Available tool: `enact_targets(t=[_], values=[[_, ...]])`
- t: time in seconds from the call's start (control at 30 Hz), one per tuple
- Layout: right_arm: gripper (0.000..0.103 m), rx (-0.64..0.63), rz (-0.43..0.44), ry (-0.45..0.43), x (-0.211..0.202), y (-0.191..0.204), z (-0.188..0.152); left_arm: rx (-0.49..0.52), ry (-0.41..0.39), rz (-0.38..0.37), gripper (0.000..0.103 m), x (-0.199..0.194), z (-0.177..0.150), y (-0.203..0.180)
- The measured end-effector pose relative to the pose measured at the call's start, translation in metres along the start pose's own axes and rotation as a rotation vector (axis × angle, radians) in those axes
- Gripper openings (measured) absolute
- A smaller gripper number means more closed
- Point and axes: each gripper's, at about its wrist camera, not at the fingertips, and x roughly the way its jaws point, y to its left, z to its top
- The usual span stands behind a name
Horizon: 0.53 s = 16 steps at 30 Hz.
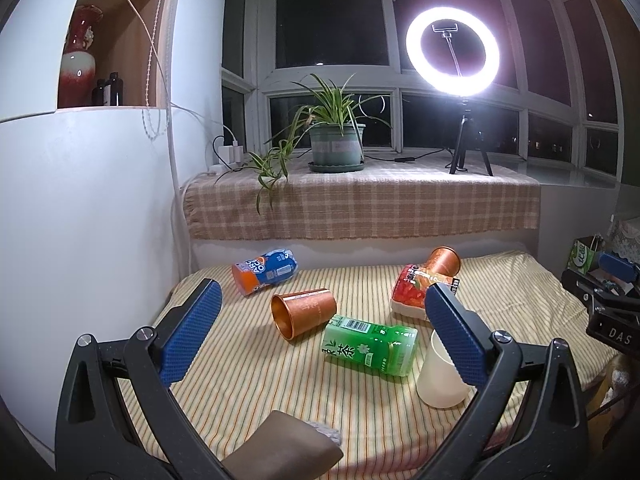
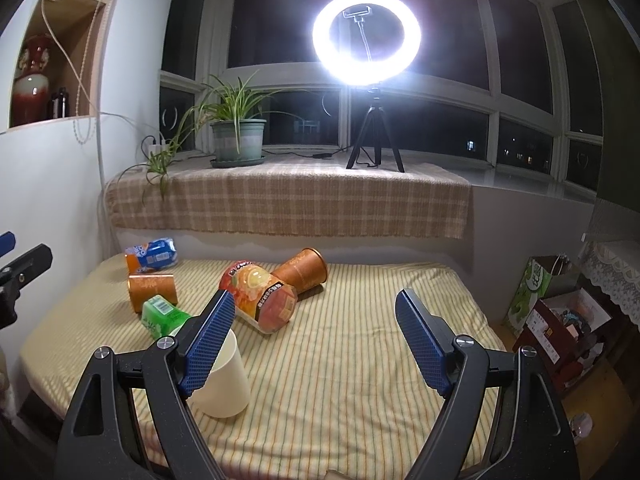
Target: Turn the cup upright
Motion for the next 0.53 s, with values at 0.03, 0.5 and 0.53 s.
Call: enact_targets(t=[0.03, 0.5, 0.53], values=[[0.082, -0.001, 0.000, 0.002, 0.0003, 0.0002, -0.0007, 0.000, 0.001, 0.000, 0.103, 0.0008, 0.0003, -0.0003], [0.082, 0.005, 0.002, 0.015, 0.0034, -0.0015, -0.0033, 0.012, -0.013, 0.003, 0.103, 0.0031, -0.0003, -0.0004], [0.082, 0.005, 0.005, 0.017, 0.0038, -0.0012, -0.0043, 0.013, -0.012, 0.008, 0.103, 0.0042, -0.0008, 0.0002]])
